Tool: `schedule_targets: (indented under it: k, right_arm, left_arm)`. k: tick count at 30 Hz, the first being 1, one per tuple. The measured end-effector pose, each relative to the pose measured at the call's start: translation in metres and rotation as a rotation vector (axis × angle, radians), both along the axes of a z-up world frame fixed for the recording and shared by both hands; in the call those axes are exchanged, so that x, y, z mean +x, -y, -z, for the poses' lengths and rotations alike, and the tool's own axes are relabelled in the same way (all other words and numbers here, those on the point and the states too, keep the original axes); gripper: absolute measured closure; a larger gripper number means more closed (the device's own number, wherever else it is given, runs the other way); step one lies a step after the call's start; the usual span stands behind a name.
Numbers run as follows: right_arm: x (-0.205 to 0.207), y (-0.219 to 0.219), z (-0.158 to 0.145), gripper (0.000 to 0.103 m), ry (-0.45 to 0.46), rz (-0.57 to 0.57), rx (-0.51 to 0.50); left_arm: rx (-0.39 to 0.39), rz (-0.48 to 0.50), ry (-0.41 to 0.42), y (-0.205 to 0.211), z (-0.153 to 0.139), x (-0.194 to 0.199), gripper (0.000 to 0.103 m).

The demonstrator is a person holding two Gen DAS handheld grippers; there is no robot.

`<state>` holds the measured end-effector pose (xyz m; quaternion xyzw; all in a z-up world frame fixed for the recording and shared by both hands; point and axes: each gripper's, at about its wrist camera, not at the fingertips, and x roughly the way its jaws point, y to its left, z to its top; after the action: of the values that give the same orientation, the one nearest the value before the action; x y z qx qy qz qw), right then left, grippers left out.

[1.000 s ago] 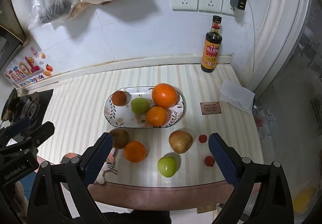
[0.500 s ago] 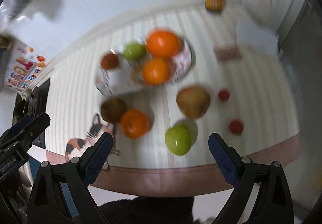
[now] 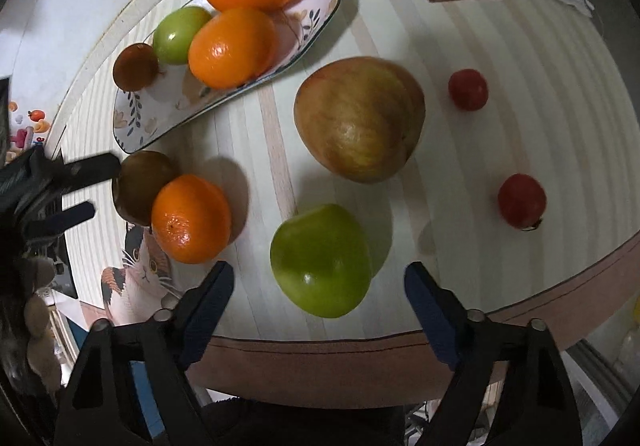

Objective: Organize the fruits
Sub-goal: 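Grasp a brown kiwi with the left tool while the right tool grasps a green apple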

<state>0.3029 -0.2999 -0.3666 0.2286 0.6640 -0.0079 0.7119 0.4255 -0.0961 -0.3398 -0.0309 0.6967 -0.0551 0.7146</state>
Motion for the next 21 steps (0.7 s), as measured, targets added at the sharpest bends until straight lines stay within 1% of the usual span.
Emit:
schedule_targets:
  k: [1,2,3,4,5,6,7,8,9,13,17,21]
  right_arm:
    - [0.001,-0.001,0.002,0.024,-0.003,-0.004,0.001]
    - [0.003,-0.002,0.005,0.031,-0.009,-0.008,0.005]
    - [0.004,-0.002,0.008,0.034,-0.015,-0.012,0.008]
    - [0.005,-0.004,0.009,0.034,-0.021,-0.014,0.009]
    - [0.006,-0.004,0.011,0.034,-0.024,-0.015,0.01]
    - [0.006,-0.004,0.013,0.037,-0.027,-0.018,0.009]
    - [0.007,-0.005,0.014,0.04,-0.028,-0.022,0.007]
    - [0.007,-0.006,0.015,0.044,-0.028,-0.026,0.006]
    - [0.008,-0.006,0.016,0.044,-0.023,-0.028,0.018]
    - [0.008,-0.009,0.014,0.044,-0.029,-0.056,0.011]
    - [0.006,-0.013,0.013,0.044,-0.042,-0.08,0.063]
    - [0.004,-0.02,0.01,0.044,-0.034,-0.127,0.034]
  left_arm:
    - [0.002,0.012,0.003,0.004,0.003,0.0,0.001]
    - [0.008,0.029,0.007,0.009,0.005,0.0,0.002]
    - [0.016,0.044,0.006,0.012,0.008,0.0,0.003]
    - [0.016,0.059,0.004,0.016,0.01,-0.001,0.014]
    - [0.017,0.071,-0.001,0.019,0.013,-0.003,0.031]
    - [0.033,0.081,-0.006,0.021,0.015,-0.005,0.036]
    - [0.047,0.088,0.006,0.021,0.015,-0.006,0.039]
    - [0.041,0.092,0.014,0.021,0.015,-0.007,0.039]
    - [0.036,0.089,0.021,0.019,0.013,-0.009,0.04]
    - [0.059,0.096,0.052,0.008,0.005,-0.022,0.04]
    - [0.077,0.13,0.055,-0.005,-0.005,-0.055,0.04]
    - [0.111,0.155,0.034,-0.023,-0.004,-0.092,0.04]
